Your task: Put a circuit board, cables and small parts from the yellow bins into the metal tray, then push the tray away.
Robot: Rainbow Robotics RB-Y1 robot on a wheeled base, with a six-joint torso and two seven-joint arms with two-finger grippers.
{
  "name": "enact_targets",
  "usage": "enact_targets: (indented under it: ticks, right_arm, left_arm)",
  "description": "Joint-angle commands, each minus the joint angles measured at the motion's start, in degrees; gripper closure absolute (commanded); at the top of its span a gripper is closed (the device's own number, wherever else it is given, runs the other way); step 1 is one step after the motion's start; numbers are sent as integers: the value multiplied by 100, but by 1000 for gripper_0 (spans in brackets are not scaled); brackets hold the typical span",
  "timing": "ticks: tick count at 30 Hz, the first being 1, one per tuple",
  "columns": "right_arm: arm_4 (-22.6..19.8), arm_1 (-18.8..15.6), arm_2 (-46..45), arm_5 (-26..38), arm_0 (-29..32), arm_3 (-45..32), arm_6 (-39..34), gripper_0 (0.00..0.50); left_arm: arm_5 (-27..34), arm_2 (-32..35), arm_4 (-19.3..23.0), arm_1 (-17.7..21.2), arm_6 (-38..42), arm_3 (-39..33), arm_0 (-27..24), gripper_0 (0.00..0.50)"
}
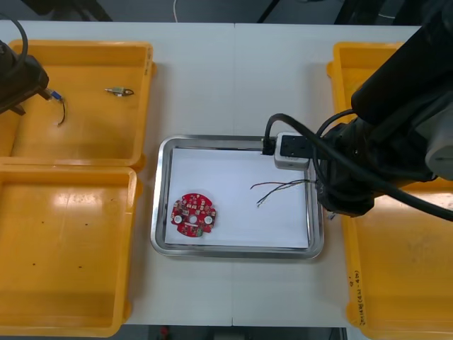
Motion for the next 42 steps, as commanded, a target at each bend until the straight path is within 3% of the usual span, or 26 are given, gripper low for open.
enact_targets:
  ticks: [1, 9, 17, 26, 31, 42]
  right_arm:
    - [378, 376, 271, 187, -220, -5, 382, 500]
    - [1178, 702, 956, 248, -264, 92, 584, 500]
    - [1099, 1088, 1000, 213, -264, 690, 707, 500]
    - [1134, 1194, 1123, -358, -264, 1261, 804, 500]
    - [1714, 1194, 1633, -596, -264, 1323, 795, 500]
    - [1872, 1361, 2002, -1044, -256, 1850, 760, 500]
  left_arm:
    - [-315, 254, -154, -40, -271, 266, -231, 0]
    - [-1080, 52, -400, -304, -429, 1004, -548, 0]
    - [-1634, -80, -690, -594, -464, 1514, -759, 0]
    - [-2029, -352, -953, -700, -490, 1795, -811, 0]
    - [-2381, -449, -1103, -761, -561, 2085, -864, 0]
    - [-3181, -669, -1586, -1007, -613, 2569, -917, 0]
